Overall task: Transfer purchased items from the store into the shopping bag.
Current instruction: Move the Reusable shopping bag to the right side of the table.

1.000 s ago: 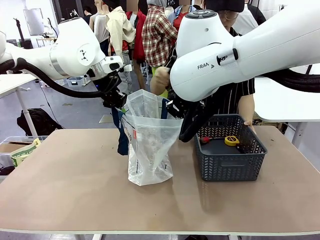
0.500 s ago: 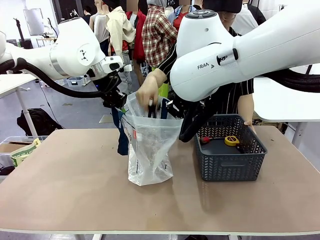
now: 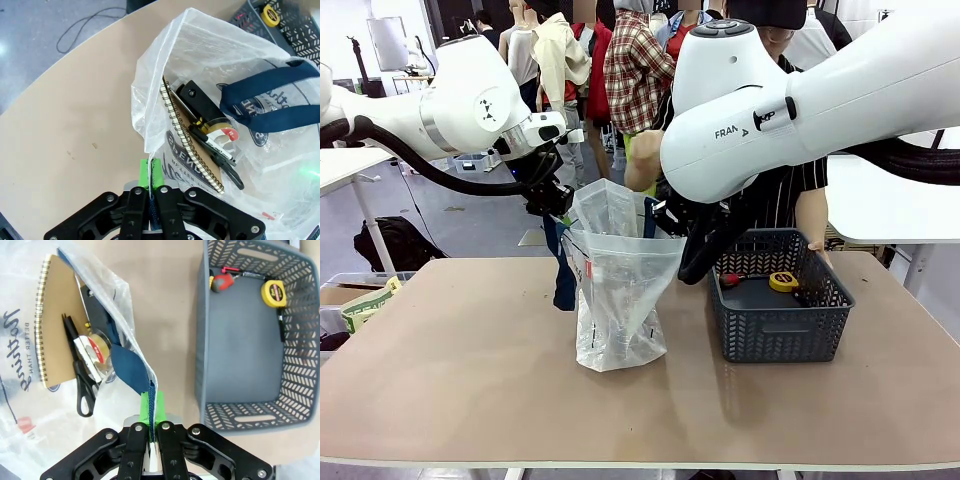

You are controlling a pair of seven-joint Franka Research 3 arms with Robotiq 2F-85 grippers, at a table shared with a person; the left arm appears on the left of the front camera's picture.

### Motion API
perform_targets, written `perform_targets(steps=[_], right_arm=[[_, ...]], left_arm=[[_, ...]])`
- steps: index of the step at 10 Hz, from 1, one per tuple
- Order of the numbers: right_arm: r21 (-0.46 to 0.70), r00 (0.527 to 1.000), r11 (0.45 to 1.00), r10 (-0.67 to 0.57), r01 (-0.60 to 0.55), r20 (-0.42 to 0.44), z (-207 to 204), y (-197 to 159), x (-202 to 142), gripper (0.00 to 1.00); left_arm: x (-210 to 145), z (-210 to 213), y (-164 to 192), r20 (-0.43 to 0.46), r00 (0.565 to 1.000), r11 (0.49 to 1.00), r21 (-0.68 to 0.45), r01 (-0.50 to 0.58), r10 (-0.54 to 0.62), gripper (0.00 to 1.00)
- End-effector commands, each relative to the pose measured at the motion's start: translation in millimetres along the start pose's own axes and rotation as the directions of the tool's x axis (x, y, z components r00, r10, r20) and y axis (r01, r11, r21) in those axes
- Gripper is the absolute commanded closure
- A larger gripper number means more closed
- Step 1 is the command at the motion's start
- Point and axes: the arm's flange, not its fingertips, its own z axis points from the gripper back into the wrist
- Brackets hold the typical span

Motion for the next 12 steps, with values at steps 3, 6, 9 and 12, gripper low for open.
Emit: perform_targets(steps=[3,6,9,12], right_arm=[[-0.006,1.0,1.0,-0.001,0.001,-0.004,0.4,-1.5,-2.0,1.0],[-0.006,1.0,1.0,-0.001,0.001,-0.004,0.4,-1.5,-2.0,1.0],[-0.006,1.0,1.0,-0.001,0.001,-0.004,0.4,-1.5,-2.0,1.0],[-0.006,1.0,1.0,-0.001,0.001,-0.004,0.4,-1.5,-2.0,1.0]], left_arm=[[1.4,4.0,1.7,-0.005,1.0,1.0,0.02,0.0,0.001,1.0],[1.4,4.0,1.7,-0.005,1.0,1.0,0.02,0.0,0.001,1.0],[1.4,4.0,1.7,-0.005,1.0,1.0,0.02,0.0,0.001,1.0],[1.4,4.0,1.7,-0.005,1.0,1.0,0.02,0.0,0.001,1.0]])
